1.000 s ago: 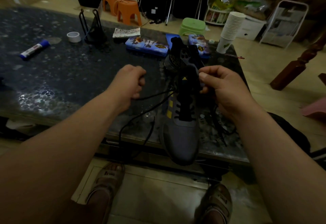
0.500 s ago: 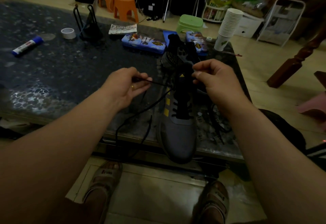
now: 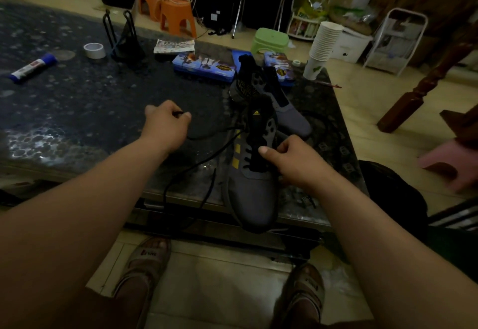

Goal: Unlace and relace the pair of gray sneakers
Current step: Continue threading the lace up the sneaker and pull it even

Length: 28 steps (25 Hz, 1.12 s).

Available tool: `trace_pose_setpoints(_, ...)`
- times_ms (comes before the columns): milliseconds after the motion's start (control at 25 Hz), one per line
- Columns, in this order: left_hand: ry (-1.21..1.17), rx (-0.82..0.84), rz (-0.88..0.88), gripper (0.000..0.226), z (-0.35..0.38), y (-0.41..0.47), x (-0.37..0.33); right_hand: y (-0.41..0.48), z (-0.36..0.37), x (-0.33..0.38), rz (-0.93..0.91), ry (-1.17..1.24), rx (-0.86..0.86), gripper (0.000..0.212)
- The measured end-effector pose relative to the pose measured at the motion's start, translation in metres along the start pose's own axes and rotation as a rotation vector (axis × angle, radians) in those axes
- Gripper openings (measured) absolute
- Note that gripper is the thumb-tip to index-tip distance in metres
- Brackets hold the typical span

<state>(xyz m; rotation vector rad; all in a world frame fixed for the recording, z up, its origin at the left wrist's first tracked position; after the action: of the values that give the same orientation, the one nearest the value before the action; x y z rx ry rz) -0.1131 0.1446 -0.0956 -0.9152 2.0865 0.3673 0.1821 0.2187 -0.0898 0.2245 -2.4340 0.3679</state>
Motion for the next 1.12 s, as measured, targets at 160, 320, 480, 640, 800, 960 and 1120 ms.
trace_pose_setpoints(160, 0.31, -0.195, 0.284, 0.042, -0.018, -0.035, -0.034, -0.018, 0.001, -0.007, 0.026, 0.002, 0.009, 0.051)
trace_pose_setpoints(320, 0.122, 0.3, 0.336, 0.023, 0.037, -0.088, -0.053, -0.048, -0.024, 0.01, -0.135, -0.075, -0.213, 0.03)
trace_pose_setpoints(480, -0.584, 0.493, 0.036, 0.023, 0.039, -0.116, -0.063, -0.077, 0.006, 0.042, -0.154, 0.536, 0.082, 0.01)
trace_pose_setpoints(640, -1.051, 0.495, -0.103, 0.03, 0.017, -0.118, -0.07, -0.095, 0.046, 0.068, -0.051, 0.953, 0.446, 0.018)
trace_pose_setpoints(800, -1.214, 0.456, -0.19, 0.043, 0.018, -0.103, -0.063, -0.099, 0.048, 0.053, 0.059, 0.978, 0.62, 0.017)
trace_pose_setpoints(960, -0.833, 0.206, -0.217, 0.018, 0.016, -0.088, -0.043, -0.069, 0.001, 0.012, 0.047, 0.642, 0.212, 0.018)
trace_pose_setpoints(1120, 0.106, -0.185, 0.446, 0.045, -0.005, -0.117, -0.08, -0.062, -0.035, 0.013, -0.111, 0.429, -0.059, 0.016)
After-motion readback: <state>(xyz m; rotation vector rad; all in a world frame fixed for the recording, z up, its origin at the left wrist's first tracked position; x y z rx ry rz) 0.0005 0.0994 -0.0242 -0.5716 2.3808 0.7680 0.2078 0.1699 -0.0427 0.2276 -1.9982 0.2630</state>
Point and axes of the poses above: each hand's wrist, its own y-axis towards the middle knuckle, its own z-axis out of the palm, x = y × z, the point moved 8 cm from there along y, towards the middle knuckle, and after that the axes turned 4 degrees about -x, right-handed, at the moved point
